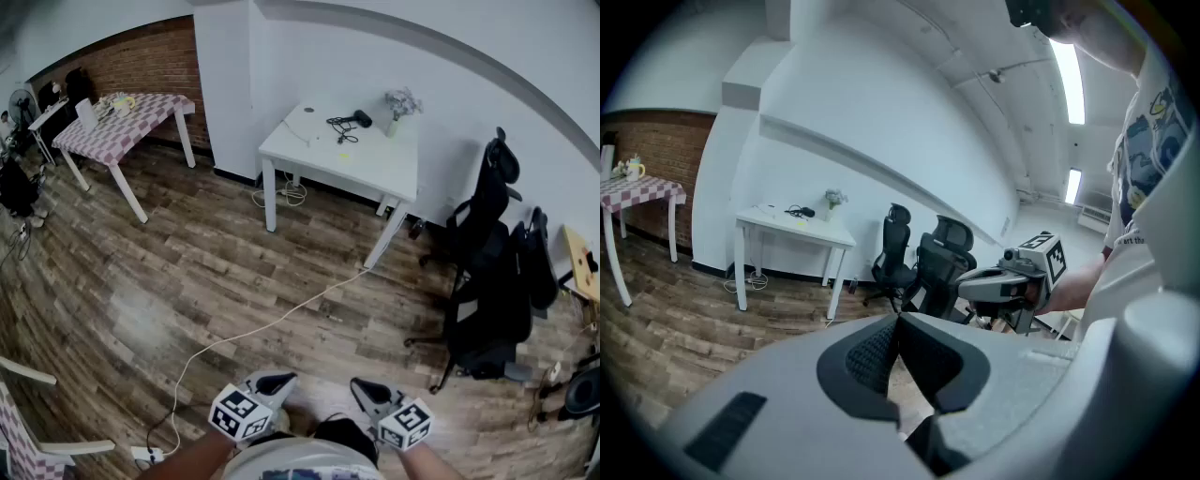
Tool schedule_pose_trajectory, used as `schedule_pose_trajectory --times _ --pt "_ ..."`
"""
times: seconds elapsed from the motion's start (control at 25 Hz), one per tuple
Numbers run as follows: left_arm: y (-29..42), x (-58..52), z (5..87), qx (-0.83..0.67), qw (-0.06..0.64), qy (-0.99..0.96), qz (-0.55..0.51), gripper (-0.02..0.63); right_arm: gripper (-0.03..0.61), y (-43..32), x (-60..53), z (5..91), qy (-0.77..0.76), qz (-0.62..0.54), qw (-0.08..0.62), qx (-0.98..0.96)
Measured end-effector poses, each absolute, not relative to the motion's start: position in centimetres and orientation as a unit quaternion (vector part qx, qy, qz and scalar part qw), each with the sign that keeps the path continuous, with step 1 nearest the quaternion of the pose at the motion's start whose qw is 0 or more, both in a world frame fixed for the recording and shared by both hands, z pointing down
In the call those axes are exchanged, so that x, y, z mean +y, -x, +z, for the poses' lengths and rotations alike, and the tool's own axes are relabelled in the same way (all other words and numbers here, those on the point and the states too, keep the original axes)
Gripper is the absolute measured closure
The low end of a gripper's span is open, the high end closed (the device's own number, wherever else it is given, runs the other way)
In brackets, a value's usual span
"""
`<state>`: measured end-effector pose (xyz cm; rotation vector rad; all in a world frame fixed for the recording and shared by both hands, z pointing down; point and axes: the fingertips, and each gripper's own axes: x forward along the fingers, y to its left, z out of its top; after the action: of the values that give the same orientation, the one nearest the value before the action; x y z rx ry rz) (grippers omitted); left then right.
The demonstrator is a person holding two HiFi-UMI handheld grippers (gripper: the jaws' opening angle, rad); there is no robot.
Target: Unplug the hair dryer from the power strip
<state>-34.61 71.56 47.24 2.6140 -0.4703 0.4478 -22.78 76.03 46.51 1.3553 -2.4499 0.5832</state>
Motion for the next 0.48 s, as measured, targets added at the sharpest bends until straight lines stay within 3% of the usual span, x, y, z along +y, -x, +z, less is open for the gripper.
schedule_pose_trajectory --times 0.48 --pt "33.1 65.6 48.5 -0.18 0.219 -0.945 0.164 0.611 0.581 22.3 70.3 48.0 -0.449 0.193 0.148 -0.86"
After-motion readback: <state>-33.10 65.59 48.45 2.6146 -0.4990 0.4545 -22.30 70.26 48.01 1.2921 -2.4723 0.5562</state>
